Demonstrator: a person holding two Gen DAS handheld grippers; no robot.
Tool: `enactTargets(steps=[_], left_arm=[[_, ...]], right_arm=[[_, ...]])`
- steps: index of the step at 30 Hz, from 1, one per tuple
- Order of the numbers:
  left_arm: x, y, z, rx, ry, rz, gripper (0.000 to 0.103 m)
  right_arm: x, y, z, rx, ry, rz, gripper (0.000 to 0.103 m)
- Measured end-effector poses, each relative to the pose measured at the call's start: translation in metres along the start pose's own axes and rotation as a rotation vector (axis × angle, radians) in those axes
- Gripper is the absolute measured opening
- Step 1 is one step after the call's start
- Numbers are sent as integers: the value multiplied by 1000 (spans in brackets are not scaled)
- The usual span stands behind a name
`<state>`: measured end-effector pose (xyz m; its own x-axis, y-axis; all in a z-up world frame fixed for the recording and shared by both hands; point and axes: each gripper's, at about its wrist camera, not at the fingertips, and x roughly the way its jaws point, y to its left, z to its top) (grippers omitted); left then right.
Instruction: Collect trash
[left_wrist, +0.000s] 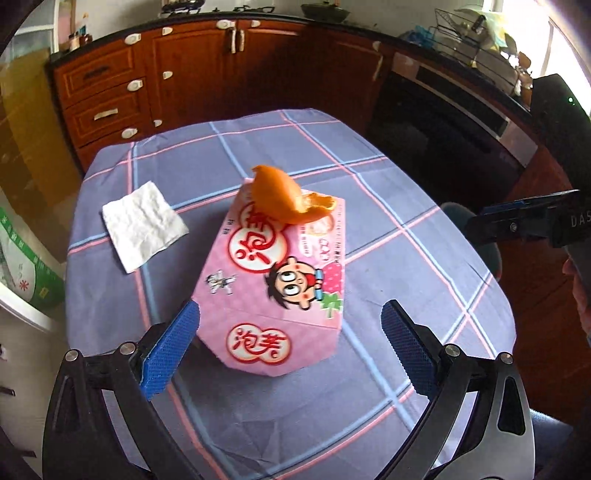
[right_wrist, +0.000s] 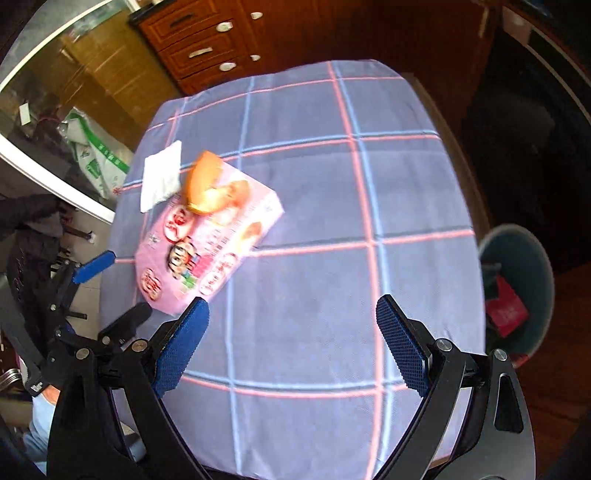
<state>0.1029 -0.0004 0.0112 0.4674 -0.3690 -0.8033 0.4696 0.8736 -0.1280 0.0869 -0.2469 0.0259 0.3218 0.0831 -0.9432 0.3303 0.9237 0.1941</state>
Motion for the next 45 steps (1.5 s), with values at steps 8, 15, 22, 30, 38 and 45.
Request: enactTargets(steps=[8,15,22,30,38,45], left_arm=[[7,52,-7,-93,7,-14,99],[12,62,-21,-80,24,-47,99],[14,65,-31,-85,29,-88,99],[14,49,-48,-69,50,-134,99],[26,38,-59,-105,96,-161,99],[28,16,-62,-114,101,-192,99]], right_arm=[[42,53,43,-34,-9,81,88],[73,79,64,-80,-14,93,88],[89,88,73,-121,-38,60,88],[107,107,72,-240,-51,-2,69],[103,109,54,-283,-63,-33,15],[79,88,26,-241,-67,23,13]])
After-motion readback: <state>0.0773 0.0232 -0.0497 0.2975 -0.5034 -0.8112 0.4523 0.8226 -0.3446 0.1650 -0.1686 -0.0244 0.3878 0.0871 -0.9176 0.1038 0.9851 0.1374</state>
